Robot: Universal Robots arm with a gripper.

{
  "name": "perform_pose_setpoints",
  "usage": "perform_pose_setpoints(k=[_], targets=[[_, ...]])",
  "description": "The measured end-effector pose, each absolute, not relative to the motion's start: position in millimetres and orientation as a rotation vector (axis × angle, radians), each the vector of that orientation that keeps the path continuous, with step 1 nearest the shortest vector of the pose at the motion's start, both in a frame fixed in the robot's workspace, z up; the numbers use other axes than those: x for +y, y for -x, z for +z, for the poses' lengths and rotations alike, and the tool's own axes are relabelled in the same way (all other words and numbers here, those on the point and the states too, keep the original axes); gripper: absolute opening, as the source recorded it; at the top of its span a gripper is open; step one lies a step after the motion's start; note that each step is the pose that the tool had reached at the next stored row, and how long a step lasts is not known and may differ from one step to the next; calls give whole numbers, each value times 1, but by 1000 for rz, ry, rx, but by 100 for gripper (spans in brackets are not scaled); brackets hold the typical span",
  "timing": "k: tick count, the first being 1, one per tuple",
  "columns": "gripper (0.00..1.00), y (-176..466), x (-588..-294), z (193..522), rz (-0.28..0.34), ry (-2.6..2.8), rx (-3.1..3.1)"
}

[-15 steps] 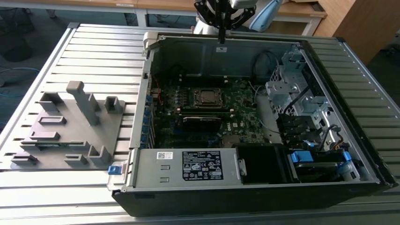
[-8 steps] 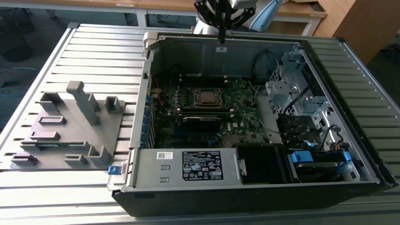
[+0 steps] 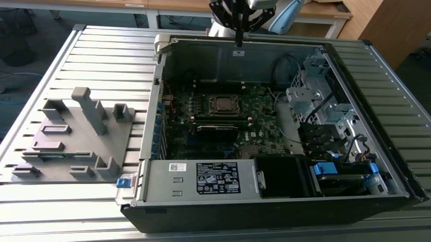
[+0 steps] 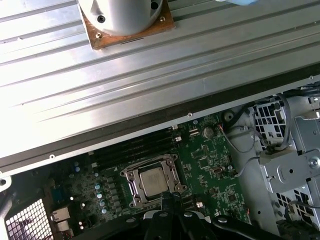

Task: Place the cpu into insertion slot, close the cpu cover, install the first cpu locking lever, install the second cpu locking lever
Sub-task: 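Install the second cpu locking lever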

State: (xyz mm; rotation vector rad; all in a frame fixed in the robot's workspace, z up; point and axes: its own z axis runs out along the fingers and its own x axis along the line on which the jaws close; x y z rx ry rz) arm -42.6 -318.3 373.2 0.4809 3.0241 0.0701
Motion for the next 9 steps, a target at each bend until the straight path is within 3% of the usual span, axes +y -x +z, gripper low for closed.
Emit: perform_pose_setpoints(k=[9], targets=[[10, 42, -318, 373, 53, -492, 3084]])
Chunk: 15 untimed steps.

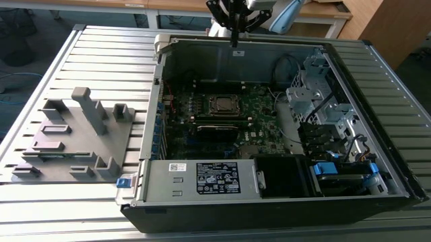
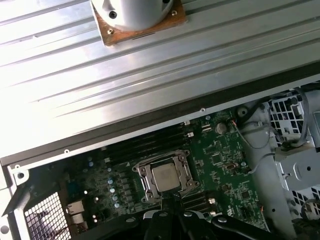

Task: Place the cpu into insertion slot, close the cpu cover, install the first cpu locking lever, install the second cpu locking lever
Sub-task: 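Install the second cpu locking lever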

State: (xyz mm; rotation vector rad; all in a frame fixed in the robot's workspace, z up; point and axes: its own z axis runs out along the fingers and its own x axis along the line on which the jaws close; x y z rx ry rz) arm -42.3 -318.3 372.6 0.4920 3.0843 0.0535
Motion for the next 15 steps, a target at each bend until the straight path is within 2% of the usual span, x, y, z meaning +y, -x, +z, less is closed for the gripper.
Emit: perform_pose_setpoints(k=[15], targets=[[10, 37, -318, 368, 54, -355, 3106]])
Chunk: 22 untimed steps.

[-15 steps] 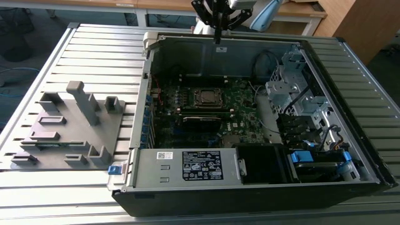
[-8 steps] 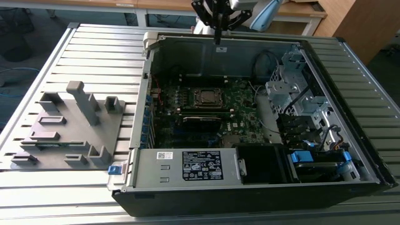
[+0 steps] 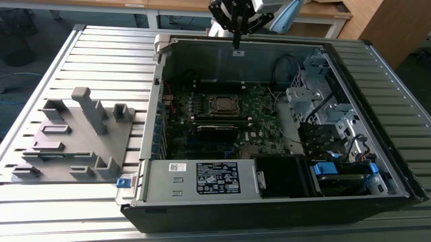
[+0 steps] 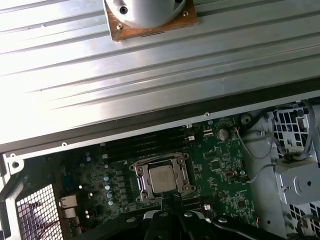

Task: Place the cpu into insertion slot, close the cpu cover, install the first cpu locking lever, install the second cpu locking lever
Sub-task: 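Install the second cpu locking lever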

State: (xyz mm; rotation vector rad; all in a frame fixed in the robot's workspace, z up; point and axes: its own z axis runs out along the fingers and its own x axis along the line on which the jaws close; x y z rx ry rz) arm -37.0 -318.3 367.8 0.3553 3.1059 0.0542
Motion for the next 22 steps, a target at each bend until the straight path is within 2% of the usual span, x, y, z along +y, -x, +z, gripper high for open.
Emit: perform_pose_setpoints(k=[22], targets=[[10, 36, -318, 363, 54, -338, 3108]])
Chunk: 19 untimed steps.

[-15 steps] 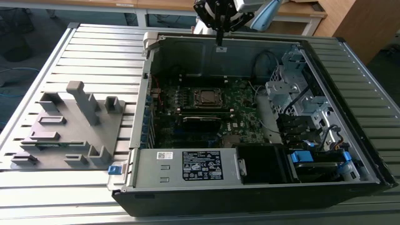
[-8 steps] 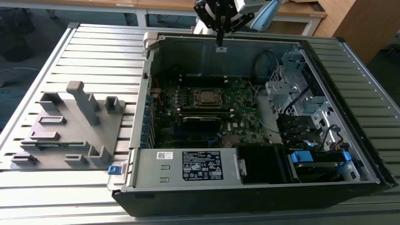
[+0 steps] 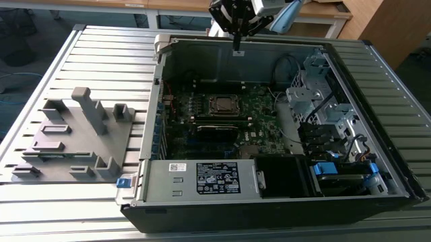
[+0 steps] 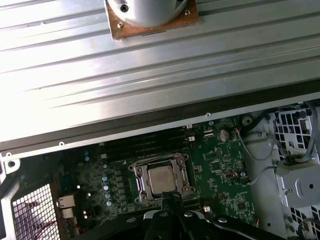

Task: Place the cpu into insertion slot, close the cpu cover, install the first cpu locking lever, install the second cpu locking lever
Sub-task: 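Install the second cpu locking lever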

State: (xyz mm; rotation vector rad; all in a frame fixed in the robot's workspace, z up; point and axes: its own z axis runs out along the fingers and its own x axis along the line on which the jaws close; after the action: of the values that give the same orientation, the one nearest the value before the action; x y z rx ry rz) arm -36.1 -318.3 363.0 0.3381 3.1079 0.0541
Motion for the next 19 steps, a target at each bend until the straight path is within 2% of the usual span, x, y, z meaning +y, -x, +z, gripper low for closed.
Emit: perform_pose_setpoints(k=[19], targets=[[10, 36, -319, 356, 51, -338, 3108]])
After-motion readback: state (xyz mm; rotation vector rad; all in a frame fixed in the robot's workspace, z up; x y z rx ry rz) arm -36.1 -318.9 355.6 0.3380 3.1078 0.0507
